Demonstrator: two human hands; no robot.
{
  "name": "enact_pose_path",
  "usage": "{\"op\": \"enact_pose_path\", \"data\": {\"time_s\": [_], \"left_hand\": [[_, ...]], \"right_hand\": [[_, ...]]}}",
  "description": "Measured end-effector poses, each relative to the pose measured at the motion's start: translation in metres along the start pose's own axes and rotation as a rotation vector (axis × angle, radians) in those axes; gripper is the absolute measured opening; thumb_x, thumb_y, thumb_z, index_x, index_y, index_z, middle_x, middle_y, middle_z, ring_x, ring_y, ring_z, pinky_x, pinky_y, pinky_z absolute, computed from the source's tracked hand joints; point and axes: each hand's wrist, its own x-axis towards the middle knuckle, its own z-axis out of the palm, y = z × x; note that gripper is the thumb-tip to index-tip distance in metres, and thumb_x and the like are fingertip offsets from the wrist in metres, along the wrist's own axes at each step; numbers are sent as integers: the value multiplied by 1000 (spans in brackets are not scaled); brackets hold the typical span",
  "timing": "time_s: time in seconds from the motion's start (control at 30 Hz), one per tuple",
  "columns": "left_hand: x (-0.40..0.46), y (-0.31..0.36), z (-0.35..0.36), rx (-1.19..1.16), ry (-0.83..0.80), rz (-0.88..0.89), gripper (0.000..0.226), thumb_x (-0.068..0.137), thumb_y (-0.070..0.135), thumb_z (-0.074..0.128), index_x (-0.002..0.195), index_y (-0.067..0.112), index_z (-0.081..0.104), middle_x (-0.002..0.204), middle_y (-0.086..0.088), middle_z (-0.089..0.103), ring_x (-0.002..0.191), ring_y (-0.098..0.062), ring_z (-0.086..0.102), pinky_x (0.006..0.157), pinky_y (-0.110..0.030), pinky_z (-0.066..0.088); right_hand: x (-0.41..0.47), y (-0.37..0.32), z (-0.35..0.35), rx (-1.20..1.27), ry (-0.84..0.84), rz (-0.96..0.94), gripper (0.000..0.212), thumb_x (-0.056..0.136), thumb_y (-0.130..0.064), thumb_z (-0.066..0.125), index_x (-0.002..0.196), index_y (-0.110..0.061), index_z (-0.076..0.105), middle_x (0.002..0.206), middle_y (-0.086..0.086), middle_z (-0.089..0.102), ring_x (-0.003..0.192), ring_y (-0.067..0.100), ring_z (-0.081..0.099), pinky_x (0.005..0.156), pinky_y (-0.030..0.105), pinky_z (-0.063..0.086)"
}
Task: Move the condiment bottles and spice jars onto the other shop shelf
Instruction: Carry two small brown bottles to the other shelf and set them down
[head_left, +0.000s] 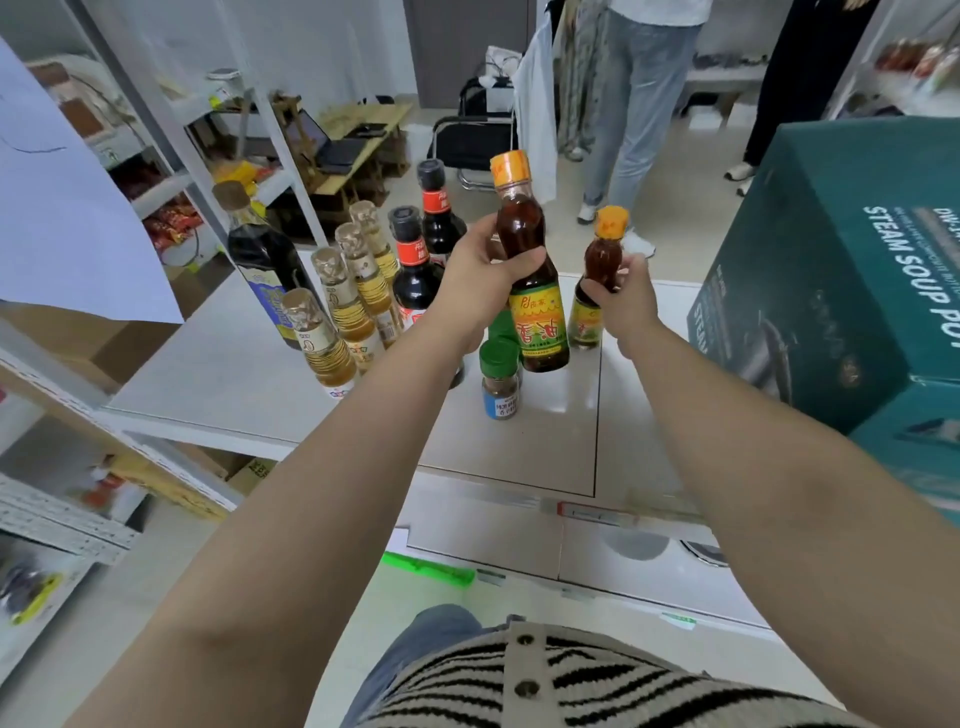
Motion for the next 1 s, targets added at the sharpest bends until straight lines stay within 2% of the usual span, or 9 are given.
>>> {"op": "enact_pose_path", "data": {"time_s": [0.07,0.2,0.33,0.5,0.6,0.7,0.8,0.87,1.0], "left_hand": [[-3,5,2,4,3,5,39,87,9,65,123,13,53,117,-16,61,103,-25,62,69,-28,52],[-15,15,7,1,-16,-9,33,87,8,64,119,15,55,117,-18,61,96,-21,62,70,-29,53],[-34,22,6,-2,-45,-57,30,87,9,65,115,12,58,112,-14,65,91,-18,65,74,-33,56],[-63,21,-3,30,-38,-133,21,85,12,67,106,9,62,102,-4,69,88,-15,66,71,-30,54],[-88,18,-17,33,-37,-163,29,86,12,67,113,6,62,106,-5,70,90,-16,67,72,-31,52],[-121,12,-41,-8,-29,-185,23,87,9,64,110,7,61,98,-2,68,81,-10,65,61,-24,50],[-157,0,-73,-36,4,-213,19,86,8,66,105,10,62,94,-2,69,81,-13,66,65,-28,53],[-184,-11,-101,-44,54,-230,22,85,8,67,107,8,62,94,-5,69,79,-14,67,66,-30,56],[-253,-32,-168,-69,168,-282,22,85,7,67,107,6,63,93,-8,68,76,-17,66,74,-35,55]], "right_hand": [[-8,-1,-6,33,18,38,34,88,-18,63,115,-11,43,114,13,58,101,26,54,92,41,45],[-32,-12,-24,120,16,115,24,95,-22,53,115,-15,42,108,7,54,99,26,55,90,42,46],[-67,-24,-46,64,-3,139,33,98,-30,46,129,-16,41,111,3,54,100,26,57,90,41,47],[-118,-35,-61,97,-31,162,36,99,-29,46,131,-15,43,115,3,57,96,21,59,75,32,47],[-150,-42,-61,132,-75,174,33,98,-28,47,128,-15,45,116,5,58,100,23,59,85,38,49],[-189,-47,-50,146,-136,172,30,98,-27,49,125,-14,47,113,6,60,98,22,60,84,36,50],[-233,-52,-28,145,-219,145,23,98,-24,49,119,-15,49,104,4,61,84,13,60,69,29,49],[-263,-57,-7,145,-286,140,24,98,-22,48,120,-12,49,100,3,61,81,12,60,66,27,48],[-326,-66,49,117,-423,145,23,98,-23,49,120,-15,49,103,3,62,90,18,60,76,33,49]]}}
